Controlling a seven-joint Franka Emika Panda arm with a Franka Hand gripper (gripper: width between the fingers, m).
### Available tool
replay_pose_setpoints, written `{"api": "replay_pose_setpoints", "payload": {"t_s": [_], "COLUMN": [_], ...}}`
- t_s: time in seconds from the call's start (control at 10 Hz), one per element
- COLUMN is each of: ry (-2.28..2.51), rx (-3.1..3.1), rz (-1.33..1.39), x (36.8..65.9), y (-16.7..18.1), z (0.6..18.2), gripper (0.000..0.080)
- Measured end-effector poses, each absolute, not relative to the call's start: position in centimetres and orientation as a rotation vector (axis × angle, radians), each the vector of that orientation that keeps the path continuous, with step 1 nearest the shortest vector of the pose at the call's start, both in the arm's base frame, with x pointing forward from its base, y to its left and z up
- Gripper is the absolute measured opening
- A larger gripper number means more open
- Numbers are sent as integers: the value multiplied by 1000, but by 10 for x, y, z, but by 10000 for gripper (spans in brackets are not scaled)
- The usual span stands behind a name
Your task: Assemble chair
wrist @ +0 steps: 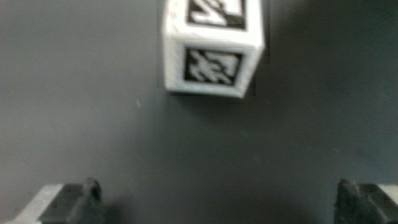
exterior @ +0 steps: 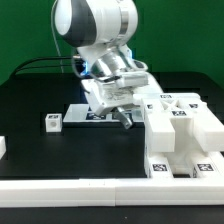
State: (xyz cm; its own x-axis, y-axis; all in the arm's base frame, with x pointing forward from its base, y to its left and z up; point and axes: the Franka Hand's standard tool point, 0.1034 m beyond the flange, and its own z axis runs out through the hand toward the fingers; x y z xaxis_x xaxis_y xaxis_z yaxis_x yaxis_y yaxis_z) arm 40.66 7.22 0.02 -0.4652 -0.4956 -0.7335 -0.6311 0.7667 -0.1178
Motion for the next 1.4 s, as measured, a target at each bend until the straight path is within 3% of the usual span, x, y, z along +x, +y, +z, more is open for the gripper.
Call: {"api": "replay_pose_setpoints", "payload": {"t_s": [0.7, 1.4], "ry": [2166, 2141], "rx": [-869, -852], "rz": [226, 223], "x": [413, 450], "y": [82, 89], "z": [2, 5], "gripper": [649, 649]}}
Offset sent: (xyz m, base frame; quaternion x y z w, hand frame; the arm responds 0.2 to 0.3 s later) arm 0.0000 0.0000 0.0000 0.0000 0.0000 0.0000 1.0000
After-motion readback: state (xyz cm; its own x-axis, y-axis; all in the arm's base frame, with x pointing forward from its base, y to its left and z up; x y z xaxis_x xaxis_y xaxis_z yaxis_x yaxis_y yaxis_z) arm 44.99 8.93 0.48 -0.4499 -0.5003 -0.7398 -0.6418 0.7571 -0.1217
